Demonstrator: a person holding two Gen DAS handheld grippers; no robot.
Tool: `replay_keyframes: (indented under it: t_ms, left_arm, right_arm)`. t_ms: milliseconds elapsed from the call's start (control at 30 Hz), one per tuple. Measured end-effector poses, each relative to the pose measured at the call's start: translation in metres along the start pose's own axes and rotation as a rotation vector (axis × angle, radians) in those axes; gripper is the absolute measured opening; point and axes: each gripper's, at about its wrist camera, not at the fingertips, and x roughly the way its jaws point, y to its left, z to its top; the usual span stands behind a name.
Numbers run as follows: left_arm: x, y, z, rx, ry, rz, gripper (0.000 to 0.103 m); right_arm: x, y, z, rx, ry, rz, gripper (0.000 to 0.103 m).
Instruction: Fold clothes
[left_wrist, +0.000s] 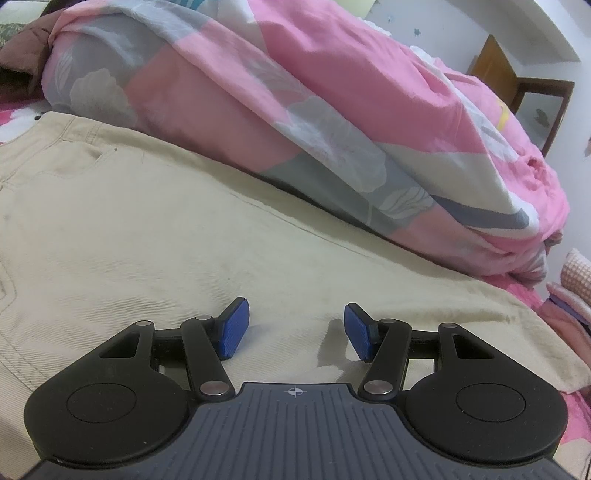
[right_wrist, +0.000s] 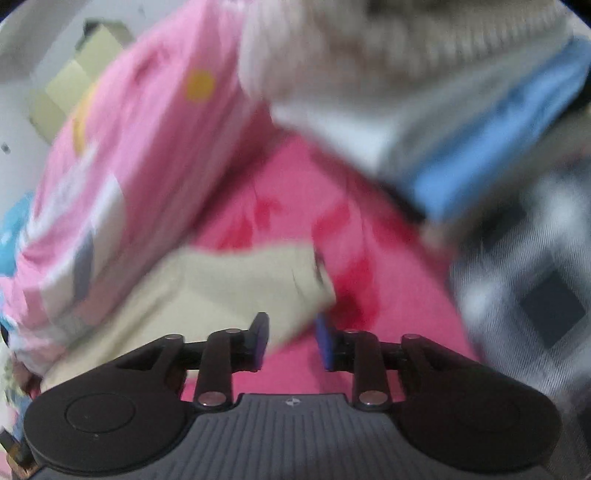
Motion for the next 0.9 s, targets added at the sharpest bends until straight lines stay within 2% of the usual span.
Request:
replay_keyframes:
  t_ms: [167, 367, 433, 467, 667, 700, 733, 767, 833, 900]
  left_arm:
    - [0.000, 0.000, -0.001, 0.000, 0.000, 0.000, 0.057]
    - [-0.001, 0.000, -0.001, -0.003, -0.002, -0.003, 0.058]
    - [-0.001, 0.000, -0.002, -0.004, -0.003, -0.005, 0.058]
    - [0.000, 0.000, -0.002, -0.005, -0.004, -0.007, 0.058]
    - [-0.001, 0.001, -0.002, -0.007, -0.007, -0.012, 0.059]
    - [-0.001, 0.001, -0.002, -0.008, -0.007, -0.013, 0.059]
    - [-0.001, 0.001, -0.002, -0.009, -0.008, -0.013, 0.059]
    - [-0.001, 0.001, -0.002, -0.009, -0.008, -0.014, 0.059]
    - [-0.001, 0.001, -0.002, -0.009, -0.008, -0.014, 0.059]
    - [-0.001, 0.001, -0.002, -0.009, -0.008, -0.014, 0.059]
  right_arm:
    - [0.003, 0.016, 0.029, -0.042, -0.087, -0.024, 0.039]
    - [0.086, 0.021, 0.051, -0.119, 0.040, -0.206, 0.039]
    - [0.103, 0.019, 0.053, -0.130, 0.094, -0.211, 0.039]
    - [0.109, 0.020, 0.052, -0.130, 0.116, -0.204, 0.043]
    - [0.119, 0.032, 0.037, -0.279, 0.139, -0.258, 0.047]
    - [0.119, 0.035, 0.035, -0.301, 0.144, -0.263, 0.043]
    - [0.118, 0.039, 0.034, -0.331, 0.146, -0.267, 0.026]
    - [0.117, 0.044, 0.033, -0.363, 0.142, -0.276, 0.016]
    - [0.111, 0.056, 0.029, -0.434, 0.114, -0.301, 0.014]
    - [0.106, 0.069, 0.033, -0.508, 0.043, -0.342, 0.013]
